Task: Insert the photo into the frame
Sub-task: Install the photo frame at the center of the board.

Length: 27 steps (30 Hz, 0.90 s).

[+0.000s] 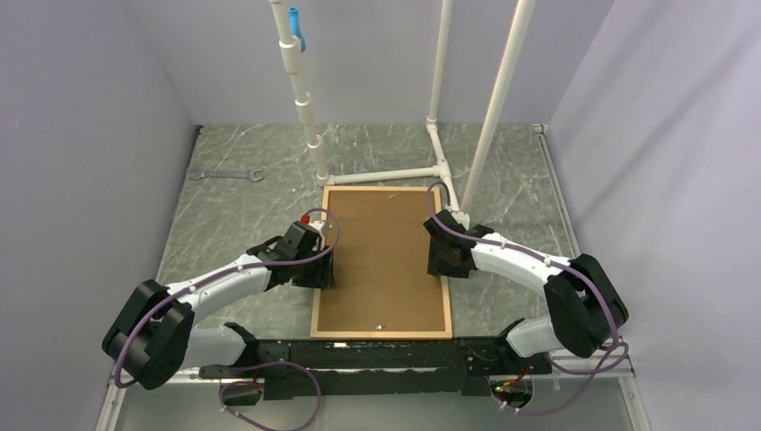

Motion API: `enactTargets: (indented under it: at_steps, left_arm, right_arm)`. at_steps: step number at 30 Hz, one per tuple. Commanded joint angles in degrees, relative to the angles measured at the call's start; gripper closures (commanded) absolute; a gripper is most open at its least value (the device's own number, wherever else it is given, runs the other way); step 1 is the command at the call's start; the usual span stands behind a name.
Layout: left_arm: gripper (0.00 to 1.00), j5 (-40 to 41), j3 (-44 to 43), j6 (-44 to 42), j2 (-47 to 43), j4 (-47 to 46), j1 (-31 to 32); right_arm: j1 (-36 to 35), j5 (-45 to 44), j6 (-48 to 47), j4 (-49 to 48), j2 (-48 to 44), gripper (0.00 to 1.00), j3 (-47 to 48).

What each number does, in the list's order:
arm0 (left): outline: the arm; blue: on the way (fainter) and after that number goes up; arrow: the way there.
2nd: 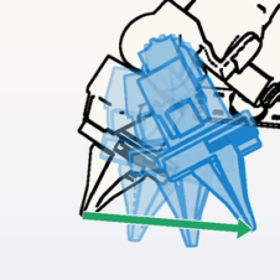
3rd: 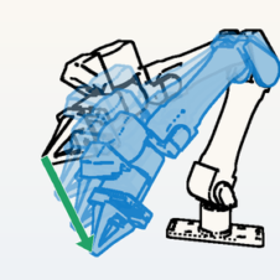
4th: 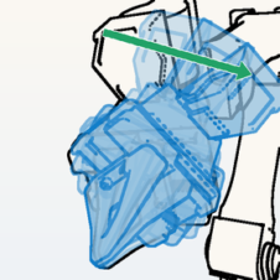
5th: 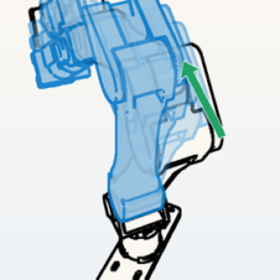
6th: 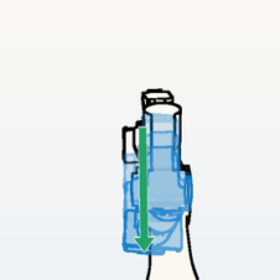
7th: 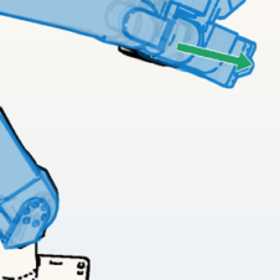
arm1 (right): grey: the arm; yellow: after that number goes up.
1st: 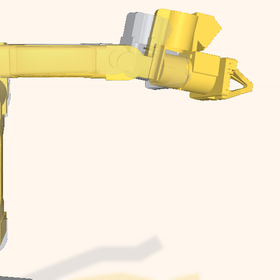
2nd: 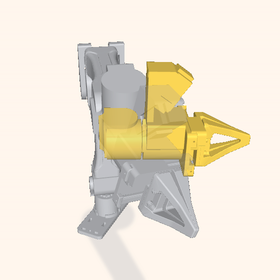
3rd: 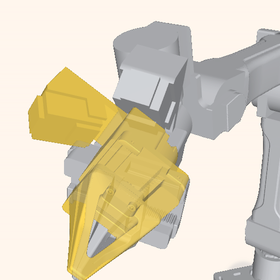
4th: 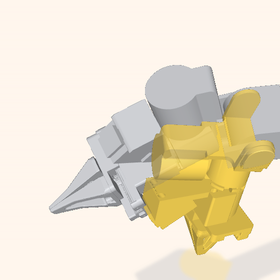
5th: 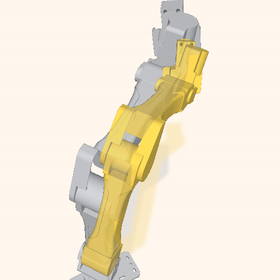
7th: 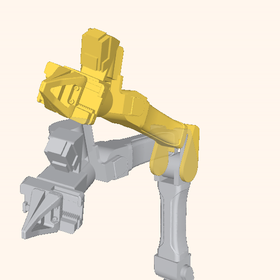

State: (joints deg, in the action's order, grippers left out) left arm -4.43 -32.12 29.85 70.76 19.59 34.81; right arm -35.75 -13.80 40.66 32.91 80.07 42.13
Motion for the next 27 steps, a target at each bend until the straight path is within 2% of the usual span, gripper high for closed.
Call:
enactTargets:
  at_steps: [1,3,8,12,14,15,23,27]
  left_arm:
    - [0.41,-2.34,-0.36,0.66,0.05,-1.59,0.24]
    - [0.41,-2.26,-0.5,0.66,0.31,-1.49,0.3]
    - [0.41,-2.25,-0.71,0.55,0.82,-1.55,0.25]
    - [0.41,-2.15,-0.92,0.56,1.04,-1.33,0.24]
    - [0.42,-2.1,-1.01,0.56,1.12,-1.34,0.19]
    - [0.42,-2.08,-1.06,0.54,1.13,-1.24,0.24]
    - [0.42,-2.03,-1.1,0.54,0.89,-0.94,0.11]
    - [0.42,-3.49,-0.62,0.99,-0.15,-1.61,-0.02]
  right_arm:
    - [0.13,1.94,-1.6,-1.45,0.75,0.51,-0.45]
    - [0.14,2.23,-1.79,-0.92,0.78,0.56,-0.52]
    - [0.15,2.16,-1.9,0.53,0.82,0.57,-0.73]
    - [0.07,2.43,-2.23,1.49,0.87,0.74,-0.31]
    - [-0.02,2.77,-2.43,1.66,0.43,0.96,-0.29]
    - [-0.02,2.44,-2.48,1.9,0.22,1.0,-0.22]
    - [-0.18,-1.33,-3.12,3.17,0.05,1.0,1.62]
    - [-0.53,0.27,-3.82,2.03,0.6,1.0,2.61]
